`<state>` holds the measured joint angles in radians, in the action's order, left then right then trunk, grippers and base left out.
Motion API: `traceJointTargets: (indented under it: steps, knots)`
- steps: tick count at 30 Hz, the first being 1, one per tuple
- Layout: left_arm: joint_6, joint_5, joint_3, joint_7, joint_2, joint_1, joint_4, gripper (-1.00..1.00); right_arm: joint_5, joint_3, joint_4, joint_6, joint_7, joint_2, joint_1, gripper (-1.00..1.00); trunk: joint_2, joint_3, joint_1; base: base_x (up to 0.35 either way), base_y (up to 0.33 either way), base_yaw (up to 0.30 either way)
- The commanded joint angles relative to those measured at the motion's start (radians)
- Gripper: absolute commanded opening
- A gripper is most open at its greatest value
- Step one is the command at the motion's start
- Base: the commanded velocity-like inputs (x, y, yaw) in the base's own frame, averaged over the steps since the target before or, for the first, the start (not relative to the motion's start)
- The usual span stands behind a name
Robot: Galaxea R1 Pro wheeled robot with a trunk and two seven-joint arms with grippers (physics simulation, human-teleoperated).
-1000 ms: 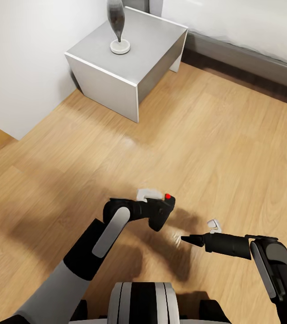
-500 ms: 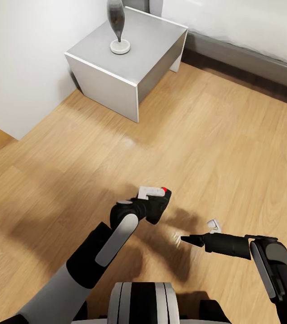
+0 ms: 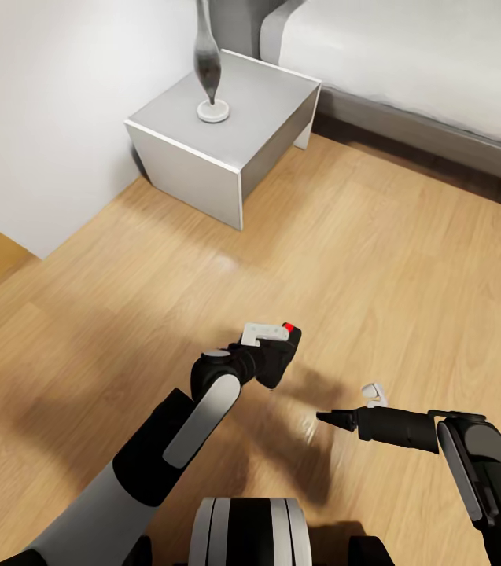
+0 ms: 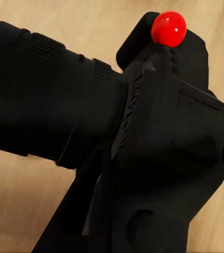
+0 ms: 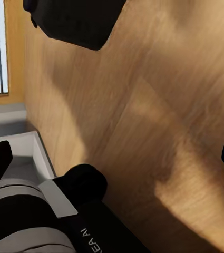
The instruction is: Attach the digital camera to the camera tripod in the bedroom.
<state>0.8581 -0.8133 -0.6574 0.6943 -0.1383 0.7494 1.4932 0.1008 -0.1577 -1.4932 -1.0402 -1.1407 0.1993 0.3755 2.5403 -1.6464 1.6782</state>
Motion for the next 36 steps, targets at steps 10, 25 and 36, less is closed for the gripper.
traceJointTargets:
  steps: [10,25,36]
  knots:
    - [-0.109,-0.091,0.146,-0.07,0.02,0.001,0.034,-1.0,0.01,-0.016,-0.001,-0.007,0.001,0.007,0.0,1.0,-0.002,0.038,-0.005,0.0,0.0,0.0]
    - [-0.349,-0.487,0.23,-0.407,0.361,-0.09,0.016,-1.0,0.015,-0.053,-0.011,-0.007,-0.005,0.009,0.0,1.0,-0.006,0.096,-0.011,0.0,0.0,0.0]
    - [-0.477,-0.651,0.229,-0.44,0.505,-0.136,0.016,-1.0,0.021,-0.066,-0.004,-0.007,-0.004,0.005,0.0,1.0,-0.008,0.139,-0.016,0.0,0.0,0.0]
